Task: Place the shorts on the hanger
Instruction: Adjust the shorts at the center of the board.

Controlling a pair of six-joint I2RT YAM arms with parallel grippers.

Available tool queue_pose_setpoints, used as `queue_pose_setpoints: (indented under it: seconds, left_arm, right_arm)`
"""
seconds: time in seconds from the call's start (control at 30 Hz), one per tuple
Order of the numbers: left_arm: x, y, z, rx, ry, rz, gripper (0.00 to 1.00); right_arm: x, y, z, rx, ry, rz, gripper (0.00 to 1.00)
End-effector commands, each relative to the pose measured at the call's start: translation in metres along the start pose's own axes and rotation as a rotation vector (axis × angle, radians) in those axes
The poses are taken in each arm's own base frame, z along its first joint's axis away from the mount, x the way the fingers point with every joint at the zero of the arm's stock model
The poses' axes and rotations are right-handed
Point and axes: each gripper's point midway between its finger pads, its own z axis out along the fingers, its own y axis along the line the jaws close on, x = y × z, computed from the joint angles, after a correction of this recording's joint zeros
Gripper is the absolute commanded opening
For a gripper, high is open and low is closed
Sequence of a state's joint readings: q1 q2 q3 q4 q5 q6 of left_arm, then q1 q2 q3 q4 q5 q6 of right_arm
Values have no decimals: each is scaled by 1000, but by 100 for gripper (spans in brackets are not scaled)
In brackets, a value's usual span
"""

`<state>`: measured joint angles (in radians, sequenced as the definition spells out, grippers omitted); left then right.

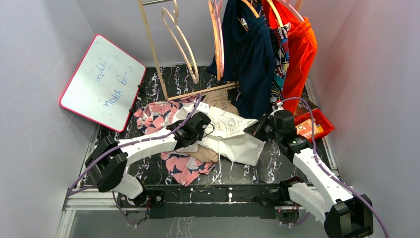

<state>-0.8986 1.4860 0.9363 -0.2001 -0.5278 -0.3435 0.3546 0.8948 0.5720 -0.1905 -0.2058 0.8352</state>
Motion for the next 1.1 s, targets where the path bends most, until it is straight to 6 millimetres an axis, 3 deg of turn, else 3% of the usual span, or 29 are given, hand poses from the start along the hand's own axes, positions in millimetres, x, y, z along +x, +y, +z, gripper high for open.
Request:
queue_pose_setpoints:
  seconds: [0.0,0.2,0.27,0.4,0.6,0.73,0.9,1.07]
  left_arm:
    - [-28,6,-1,-25,-82,-41,34]
    - [-36,12,-7,-35,-111,-53,17]
    - [-37,15,-10,-47,-110,-50,0]
    - [-40,18,-17,-47,-101,-51,0]
    - [-34,18,-28,-21,-63,-59,0]
    - [-28,20,-30,-19,-55,-64,0]
    - [-30,23,-36,-14,-67,-75,0]
    - [-36,22,-39,-7,-76,-84,0]
  right_arm:
    - [-8,12,-6,-31,-21,-29,0]
    - [-13,14,-8,-26,-36,-45,0]
    - [-16,14,-11,-18,-46,-63,0]
    - [-21,11,-15,17,-56,-115,2]
    - [-20,-3,-18,78,-62,-143,37]
    - [-19,-6,-15,85,-67,-126,49]
    - [-20,-8,-12,83,-79,-121,55]
    - [-10,-11,-6,71,-25,-123,54]
